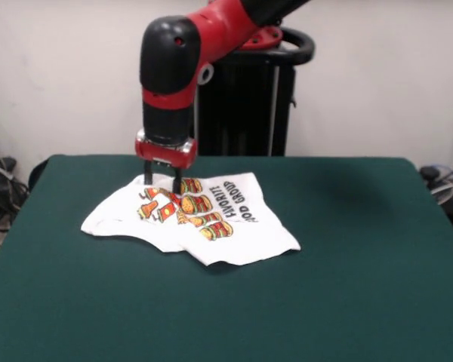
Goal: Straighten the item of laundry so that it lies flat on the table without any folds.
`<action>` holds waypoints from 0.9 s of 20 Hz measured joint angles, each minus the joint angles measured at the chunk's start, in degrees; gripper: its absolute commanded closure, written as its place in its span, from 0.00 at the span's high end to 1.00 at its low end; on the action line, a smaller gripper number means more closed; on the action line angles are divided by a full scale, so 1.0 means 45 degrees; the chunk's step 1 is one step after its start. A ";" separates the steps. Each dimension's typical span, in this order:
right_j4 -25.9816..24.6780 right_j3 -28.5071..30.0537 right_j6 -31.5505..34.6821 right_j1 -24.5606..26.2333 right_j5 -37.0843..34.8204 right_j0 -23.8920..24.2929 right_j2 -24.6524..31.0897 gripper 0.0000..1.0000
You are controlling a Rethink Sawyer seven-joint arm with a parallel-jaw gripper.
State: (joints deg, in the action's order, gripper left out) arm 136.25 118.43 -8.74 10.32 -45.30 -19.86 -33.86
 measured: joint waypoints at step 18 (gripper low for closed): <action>0.1291 0.1363 0.0000 -0.0891 -0.0003 -0.1750 -0.0324 1.00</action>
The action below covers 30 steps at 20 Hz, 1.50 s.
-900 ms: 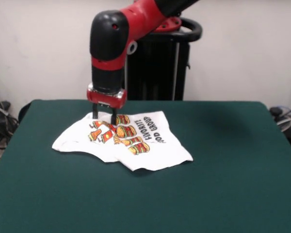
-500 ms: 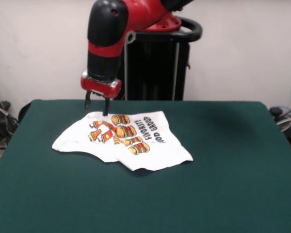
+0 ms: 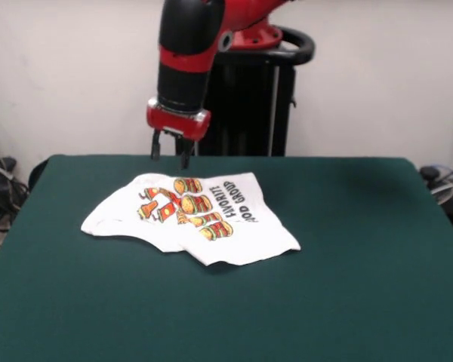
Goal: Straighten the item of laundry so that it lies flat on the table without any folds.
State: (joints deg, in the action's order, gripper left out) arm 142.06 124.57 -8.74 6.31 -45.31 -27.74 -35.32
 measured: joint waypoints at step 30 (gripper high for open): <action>0.2426 -0.2556 0.0155 0.2119 0.1194 -0.2396 0.0364 1.00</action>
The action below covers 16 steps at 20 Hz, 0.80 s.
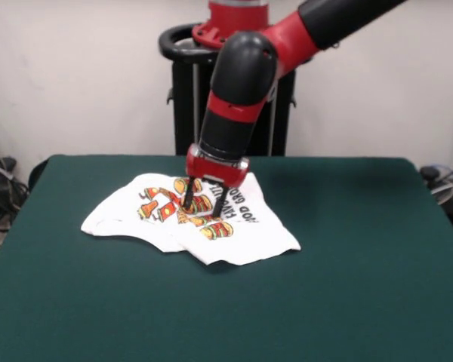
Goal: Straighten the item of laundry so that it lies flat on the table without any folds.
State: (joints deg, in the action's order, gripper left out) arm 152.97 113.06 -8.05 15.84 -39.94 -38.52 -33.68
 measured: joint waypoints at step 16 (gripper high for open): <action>-0.1240 0.0335 0.0959 -0.1824 0.0929 0.1359 0.0847 1.00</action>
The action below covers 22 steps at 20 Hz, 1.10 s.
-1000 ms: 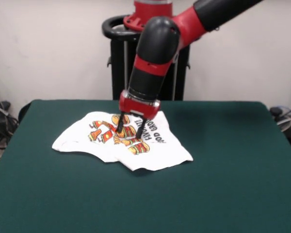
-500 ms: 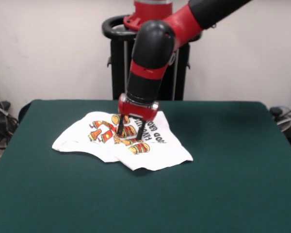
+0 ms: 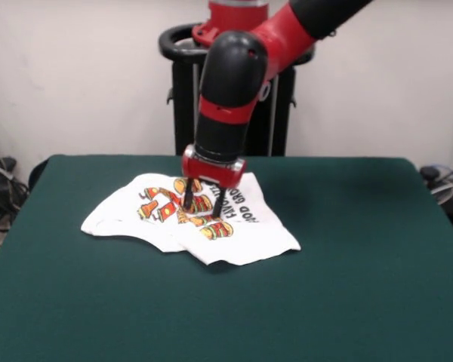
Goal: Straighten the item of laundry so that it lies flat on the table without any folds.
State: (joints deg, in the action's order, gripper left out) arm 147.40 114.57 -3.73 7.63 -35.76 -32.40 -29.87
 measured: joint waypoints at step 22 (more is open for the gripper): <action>0.2343 0.0081 0.4712 -0.0967 0.2123 -0.0637 0.1211 1.00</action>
State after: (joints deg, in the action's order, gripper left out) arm 157.94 114.93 17.48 3.28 -26.21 -35.27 -24.42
